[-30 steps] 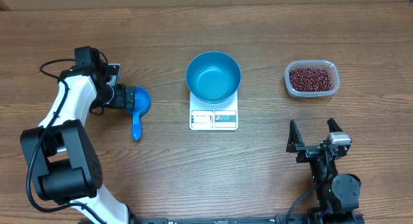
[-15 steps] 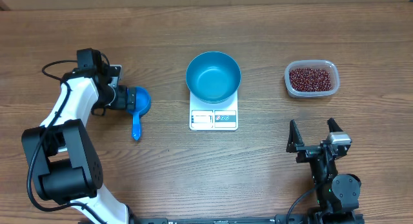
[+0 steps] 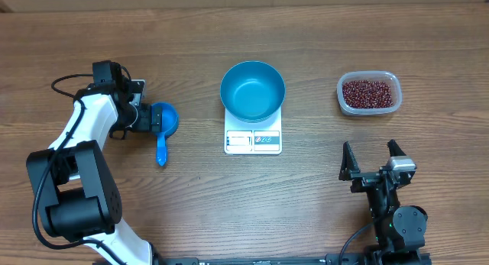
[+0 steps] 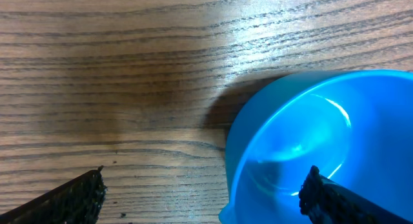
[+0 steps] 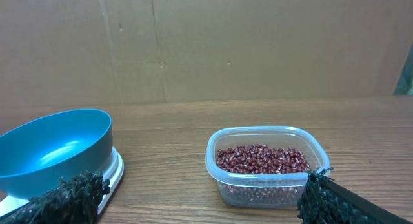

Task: Scoop item into bowl and weigh 150g on scale
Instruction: 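Close the left gripper on the blue scoop's rim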

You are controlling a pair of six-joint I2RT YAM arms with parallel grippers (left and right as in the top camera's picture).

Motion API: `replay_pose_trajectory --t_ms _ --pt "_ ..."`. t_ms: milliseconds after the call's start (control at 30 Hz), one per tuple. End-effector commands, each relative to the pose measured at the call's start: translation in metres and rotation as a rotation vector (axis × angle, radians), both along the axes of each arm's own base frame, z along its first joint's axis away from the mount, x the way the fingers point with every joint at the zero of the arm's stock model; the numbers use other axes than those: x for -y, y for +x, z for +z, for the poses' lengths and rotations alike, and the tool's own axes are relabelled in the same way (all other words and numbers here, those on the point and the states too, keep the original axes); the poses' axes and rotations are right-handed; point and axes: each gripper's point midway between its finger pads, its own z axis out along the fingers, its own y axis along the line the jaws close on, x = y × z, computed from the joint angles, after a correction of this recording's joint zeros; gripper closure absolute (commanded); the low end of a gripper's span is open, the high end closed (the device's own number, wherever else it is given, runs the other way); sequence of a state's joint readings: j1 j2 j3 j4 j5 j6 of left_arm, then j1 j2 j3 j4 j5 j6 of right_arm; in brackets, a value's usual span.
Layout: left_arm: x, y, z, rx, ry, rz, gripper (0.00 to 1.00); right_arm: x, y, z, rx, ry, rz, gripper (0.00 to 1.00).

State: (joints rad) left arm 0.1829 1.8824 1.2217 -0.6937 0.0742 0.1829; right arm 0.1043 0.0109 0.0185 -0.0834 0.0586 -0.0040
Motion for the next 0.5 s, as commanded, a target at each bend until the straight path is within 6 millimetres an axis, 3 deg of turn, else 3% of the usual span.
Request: replay_pose_trajectory --t_ms 0,467 --pt "0.003 -0.006 -0.014 -0.041 -0.007 0.009 0.00 0.001 0.000 -0.002 0.001 -0.005 -0.006 0.00" --pt "0.004 -0.009 -0.031 -0.078 -0.014 0.016 0.00 0.001 0.000 -0.002 0.001 -0.005 -0.006 0.00"
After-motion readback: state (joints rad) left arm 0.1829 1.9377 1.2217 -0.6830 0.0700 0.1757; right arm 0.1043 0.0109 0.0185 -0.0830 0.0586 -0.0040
